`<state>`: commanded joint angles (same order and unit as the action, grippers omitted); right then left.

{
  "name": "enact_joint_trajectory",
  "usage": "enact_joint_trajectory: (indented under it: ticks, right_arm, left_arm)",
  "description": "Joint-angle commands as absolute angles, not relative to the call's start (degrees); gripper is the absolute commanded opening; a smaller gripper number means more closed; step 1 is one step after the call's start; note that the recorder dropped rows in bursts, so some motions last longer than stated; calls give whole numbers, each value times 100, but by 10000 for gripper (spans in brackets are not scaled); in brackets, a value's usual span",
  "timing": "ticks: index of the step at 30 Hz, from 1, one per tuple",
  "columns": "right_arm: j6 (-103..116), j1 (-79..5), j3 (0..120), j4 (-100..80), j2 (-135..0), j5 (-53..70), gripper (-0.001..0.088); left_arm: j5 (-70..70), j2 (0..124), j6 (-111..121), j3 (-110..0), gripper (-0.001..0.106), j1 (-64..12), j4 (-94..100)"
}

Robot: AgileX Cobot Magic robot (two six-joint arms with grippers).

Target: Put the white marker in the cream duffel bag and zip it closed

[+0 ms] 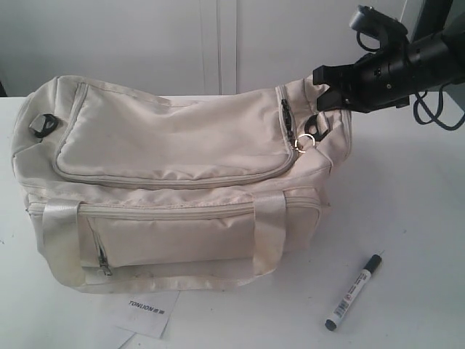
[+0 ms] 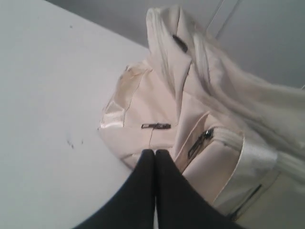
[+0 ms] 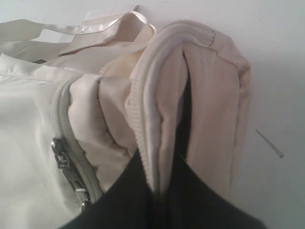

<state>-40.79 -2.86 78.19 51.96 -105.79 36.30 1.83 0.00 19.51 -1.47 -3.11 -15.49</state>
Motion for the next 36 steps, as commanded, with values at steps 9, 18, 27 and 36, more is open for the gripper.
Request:
enact_joint_trajectory:
  ticks: [9,18,27,36]
  right_arm:
    - [-4079,-286,7819,5196,-10579,3589,0]
    - [-4079,-286,7819,5196,-10579,3574,0]
    - [-4079,-286,7819,5196,-10579,3574,0]
    - [-4079,-286,7819,5196,-10579,3574,0]
  left_arm:
    - [-482,203,1936,-1132,0,-311,-848]
    - [-908,1565,935,-2011,0,-311,-840]
    - [-1901,3113,-791,-3076,0,-311,-1691]
    - [-2598,4096,-3152,-3740,0,-311,-3653]
